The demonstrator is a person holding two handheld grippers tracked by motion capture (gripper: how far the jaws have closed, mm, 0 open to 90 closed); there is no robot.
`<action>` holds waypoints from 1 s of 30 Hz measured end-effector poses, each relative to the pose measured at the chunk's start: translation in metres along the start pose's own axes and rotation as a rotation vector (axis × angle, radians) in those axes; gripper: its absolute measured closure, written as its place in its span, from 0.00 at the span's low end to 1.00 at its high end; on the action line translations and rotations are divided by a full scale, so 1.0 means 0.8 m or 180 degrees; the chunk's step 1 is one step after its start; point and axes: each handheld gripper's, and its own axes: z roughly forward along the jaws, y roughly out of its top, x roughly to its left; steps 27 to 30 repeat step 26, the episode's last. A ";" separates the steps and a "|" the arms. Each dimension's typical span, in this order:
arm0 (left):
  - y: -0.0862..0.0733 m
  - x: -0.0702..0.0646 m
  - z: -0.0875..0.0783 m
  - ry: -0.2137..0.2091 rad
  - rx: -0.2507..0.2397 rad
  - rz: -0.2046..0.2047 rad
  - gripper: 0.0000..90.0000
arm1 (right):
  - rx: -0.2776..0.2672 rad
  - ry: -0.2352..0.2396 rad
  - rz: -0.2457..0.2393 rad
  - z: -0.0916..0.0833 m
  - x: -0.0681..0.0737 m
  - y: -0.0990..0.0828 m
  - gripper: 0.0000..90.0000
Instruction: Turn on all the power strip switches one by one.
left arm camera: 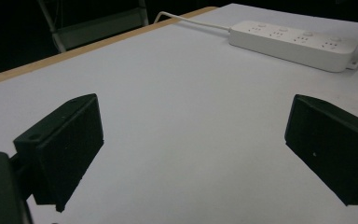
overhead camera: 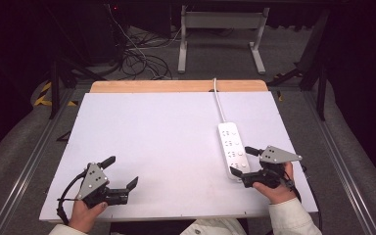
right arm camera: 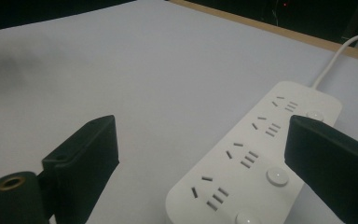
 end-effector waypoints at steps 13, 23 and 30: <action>-0.002 -0.004 0.001 -0.0110 0.0110 0.0075 0.06 | 0.0190 -0.0004 0.0103 0.002 0.007 -0.029 0.09; -0.003 0.003 0.007 -0.0127 0.0115 -0.0064 0.05 | 0.0269 -0.0189 0.0172 0.008 0.007 -0.031 0.07; -0.004 0.005 0.007 -0.0105 0.0101 -0.0102 0.05 | 0.0261 -0.0178 0.0135 0.007 0.008 -0.031 0.07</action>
